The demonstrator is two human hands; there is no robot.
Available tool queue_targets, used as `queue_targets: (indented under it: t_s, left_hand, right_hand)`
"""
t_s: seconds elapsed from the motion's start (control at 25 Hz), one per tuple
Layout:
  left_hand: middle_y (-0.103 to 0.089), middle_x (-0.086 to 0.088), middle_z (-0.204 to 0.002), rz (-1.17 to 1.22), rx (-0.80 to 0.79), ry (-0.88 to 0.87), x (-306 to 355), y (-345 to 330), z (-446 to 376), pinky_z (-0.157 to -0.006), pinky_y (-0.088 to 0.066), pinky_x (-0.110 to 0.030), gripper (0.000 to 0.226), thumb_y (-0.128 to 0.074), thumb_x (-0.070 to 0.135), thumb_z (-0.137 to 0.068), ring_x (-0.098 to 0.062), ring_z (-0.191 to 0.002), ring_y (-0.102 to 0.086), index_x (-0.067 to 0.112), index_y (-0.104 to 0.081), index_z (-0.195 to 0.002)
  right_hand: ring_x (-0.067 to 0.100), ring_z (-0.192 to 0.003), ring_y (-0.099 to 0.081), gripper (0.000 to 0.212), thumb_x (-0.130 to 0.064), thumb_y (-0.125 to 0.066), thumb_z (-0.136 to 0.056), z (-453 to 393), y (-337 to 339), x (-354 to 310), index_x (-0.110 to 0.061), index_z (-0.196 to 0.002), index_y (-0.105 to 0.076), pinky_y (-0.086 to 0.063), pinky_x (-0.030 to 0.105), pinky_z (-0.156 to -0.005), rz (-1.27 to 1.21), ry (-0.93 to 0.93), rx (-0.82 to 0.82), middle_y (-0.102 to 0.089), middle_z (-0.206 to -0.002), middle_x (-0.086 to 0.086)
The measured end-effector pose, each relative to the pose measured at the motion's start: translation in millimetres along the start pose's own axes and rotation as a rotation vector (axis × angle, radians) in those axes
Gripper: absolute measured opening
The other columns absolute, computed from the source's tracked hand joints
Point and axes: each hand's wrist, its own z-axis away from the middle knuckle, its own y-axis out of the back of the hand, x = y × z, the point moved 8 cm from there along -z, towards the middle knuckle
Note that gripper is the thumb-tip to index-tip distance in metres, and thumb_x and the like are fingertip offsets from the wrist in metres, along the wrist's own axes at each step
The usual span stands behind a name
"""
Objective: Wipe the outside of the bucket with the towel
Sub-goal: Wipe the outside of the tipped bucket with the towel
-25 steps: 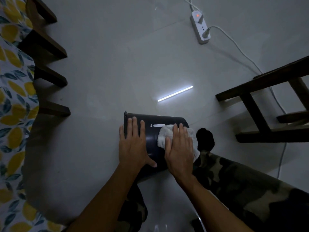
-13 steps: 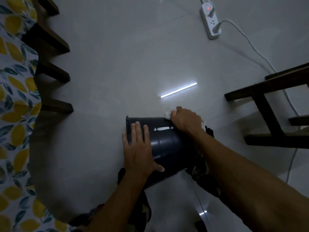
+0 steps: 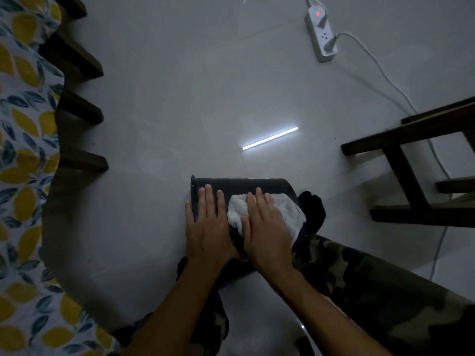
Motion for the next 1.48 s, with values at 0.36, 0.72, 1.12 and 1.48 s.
queue_targets:
  t_s: [0.36, 0.72, 1.12, 1.48]
  left_hand:
    - [0.012, -0.019, -0.167, -0.092, -0.118, 0.026, -0.8, 1.0, -9.0, -0.123, -0.002, -0.058, 0.169, -0.067, 0.094, -0.039, -0.032, -0.155, 0.009, 0.005, 0.012, -0.158]
    - [0.011, -0.022, -0.166, -0.083, -0.099, 0.018, 2.0, -4.3, -3.0, -0.122, 0.003, -0.057, 0.165, -0.063, 0.095, -0.044, -0.034, -0.155, 0.007, 0.000, 0.009, -0.158]
    - [0.008, -0.020, -0.167, -0.064, -0.081, -0.002, -1.2, -1.8, -9.5, -0.123, 0.002, -0.058, 0.154, -0.060, 0.093, -0.054, -0.032, -0.156, 0.006, 0.001, 0.007, -0.158]
    - [0.019, -0.020, -0.165, -0.053, -0.146, 0.007, 2.6, -0.9, -5.6, -0.122, -0.003, -0.060, 0.167, -0.070, 0.091, -0.043, -0.034, -0.154, 0.013, 0.003, 0.015, -0.157]
  right_hand:
    - [0.033, -0.119, -0.062, 0.038, -0.034, -0.041, -0.104, -124.5, 0.7, 3.0, -0.010, -0.126, -0.061, -0.047, 0.042, -0.094, -0.019, -0.130, -0.205, -0.065, -0.132, 0.013]
    - [0.031, -0.128, -0.060, 0.049, -0.042, -0.035, -0.103, -73.7, -2.5, -8.7, -0.014, -0.132, -0.063, -0.047, 0.041, -0.099, -0.050, -0.037, -0.113, -0.066, -0.136, 0.010]
    - [0.027, -0.150, -0.039, 0.059, -0.043, -0.028, -0.107, -30.0, 4.0, -3.8, -0.015, -0.158, -0.038, -0.032, 0.042, -0.122, -0.070, -0.022, 0.029, -0.041, -0.163, 0.011]
    - [0.031, -0.132, -0.055, 0.054, -0.047, -0.030, -0.102, -97.7, 12.7, 38.6, -0.026, -0.144, -0.054, -0.032, 0.060, -0.112, -0.013, -0.192, -0.053, -0.058, -0.146, 0.004]
